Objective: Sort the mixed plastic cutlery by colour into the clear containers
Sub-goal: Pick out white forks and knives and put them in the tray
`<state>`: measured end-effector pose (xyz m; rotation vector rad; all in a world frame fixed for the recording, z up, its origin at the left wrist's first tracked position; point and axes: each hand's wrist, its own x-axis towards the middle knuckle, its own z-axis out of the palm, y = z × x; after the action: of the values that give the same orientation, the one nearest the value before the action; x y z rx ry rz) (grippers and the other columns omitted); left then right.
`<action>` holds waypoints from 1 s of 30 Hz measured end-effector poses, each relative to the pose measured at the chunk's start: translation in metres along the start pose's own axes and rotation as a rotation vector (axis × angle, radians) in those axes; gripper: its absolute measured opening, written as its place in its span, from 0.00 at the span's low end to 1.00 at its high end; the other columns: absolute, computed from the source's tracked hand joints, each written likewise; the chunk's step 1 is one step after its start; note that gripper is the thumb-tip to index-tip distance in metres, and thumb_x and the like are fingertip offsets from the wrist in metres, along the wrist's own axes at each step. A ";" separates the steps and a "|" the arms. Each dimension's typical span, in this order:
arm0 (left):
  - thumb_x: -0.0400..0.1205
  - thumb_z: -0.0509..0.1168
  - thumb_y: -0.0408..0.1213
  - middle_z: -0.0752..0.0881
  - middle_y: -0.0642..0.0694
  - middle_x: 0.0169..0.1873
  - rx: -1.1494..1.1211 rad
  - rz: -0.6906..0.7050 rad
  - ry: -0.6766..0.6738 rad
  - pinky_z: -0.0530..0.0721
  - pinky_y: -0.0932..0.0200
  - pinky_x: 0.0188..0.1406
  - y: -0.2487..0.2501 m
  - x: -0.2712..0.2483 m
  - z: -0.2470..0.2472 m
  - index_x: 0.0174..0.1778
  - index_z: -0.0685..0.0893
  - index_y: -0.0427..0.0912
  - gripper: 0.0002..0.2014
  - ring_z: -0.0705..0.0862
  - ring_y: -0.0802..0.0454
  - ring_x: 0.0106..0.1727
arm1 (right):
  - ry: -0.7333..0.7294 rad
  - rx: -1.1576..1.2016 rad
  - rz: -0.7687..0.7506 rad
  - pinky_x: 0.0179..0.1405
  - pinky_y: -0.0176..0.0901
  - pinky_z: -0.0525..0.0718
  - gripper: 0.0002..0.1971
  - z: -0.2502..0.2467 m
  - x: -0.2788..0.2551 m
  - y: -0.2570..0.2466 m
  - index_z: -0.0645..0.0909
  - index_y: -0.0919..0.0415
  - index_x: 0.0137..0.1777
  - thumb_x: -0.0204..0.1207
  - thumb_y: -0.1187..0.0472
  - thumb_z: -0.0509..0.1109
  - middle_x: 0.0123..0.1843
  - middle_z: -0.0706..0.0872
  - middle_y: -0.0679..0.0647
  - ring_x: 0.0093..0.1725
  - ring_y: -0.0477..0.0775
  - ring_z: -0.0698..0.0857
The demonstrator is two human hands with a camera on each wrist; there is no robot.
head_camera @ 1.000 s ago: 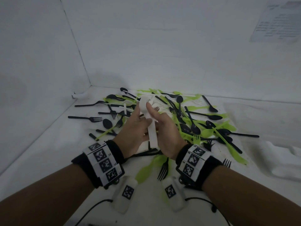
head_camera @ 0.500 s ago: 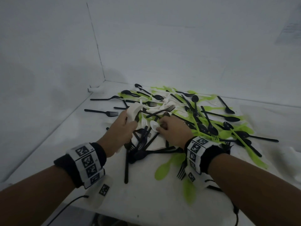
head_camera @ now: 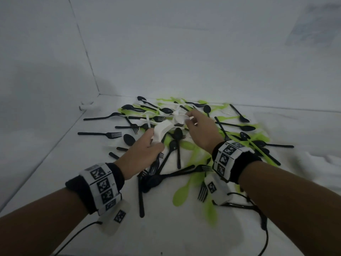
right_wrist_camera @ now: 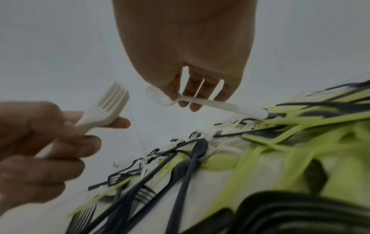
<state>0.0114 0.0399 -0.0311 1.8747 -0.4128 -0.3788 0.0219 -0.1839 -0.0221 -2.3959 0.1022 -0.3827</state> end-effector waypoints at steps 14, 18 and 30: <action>0.91 0.59 0.51 0.79 0.55 0.33 0.080 0.258 -0.286 0.77 0.47 0.33 0.076 0.052 0.179 0.59 0.76 0.50 0.10 0.78 0.53 0.29 | 0.306 -0.212 0.132 0.51 0.45 0.79 0.12 -0.175 -0.085 0.134 0.86 0.47 0.59 0.85 0.60 0.62 0.48 0.80 0.48 0.46 0.47 0.81; 0.91 0.58 0.49 0.84 0.45 0.43 0.124 0.217 -0.288 0.83 0.49 0.34 0.103 0.065 0.256 0.62 0.71 0.44 0.12 0.85 0.46 0.31 | 0.278 -0.160 0.172 0.46 0.20 0.70 0.10 -0.227 -0.110 0.190 0.87 0.44 0.56 0.85 0.59 0.66 0.47 0.79 0.41 0.44 0.36 0.81; 0.88 0.62 0.49 0.86 0.37 0.55 0.455 0.013 -0.025 0.84 0.41 0.57 0.132 0.122 0.422 0.68 0.65 0.37 0.22 0.86 0.36 0.55 | -0.225 0.066 0.126 0.47 0.43 0.84 0.04 -0.288 -0.147 0.289 0.88 0.49 0.45 0.78 0.59 0.75 0.43 0.90 0.46 0.42 0.46 0.86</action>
<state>-0.0841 -0.4087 -0.0505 2.3083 -0.5624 -0.3170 -0.1963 -0.5580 -0.0433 -2.3353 0.1346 -0.0555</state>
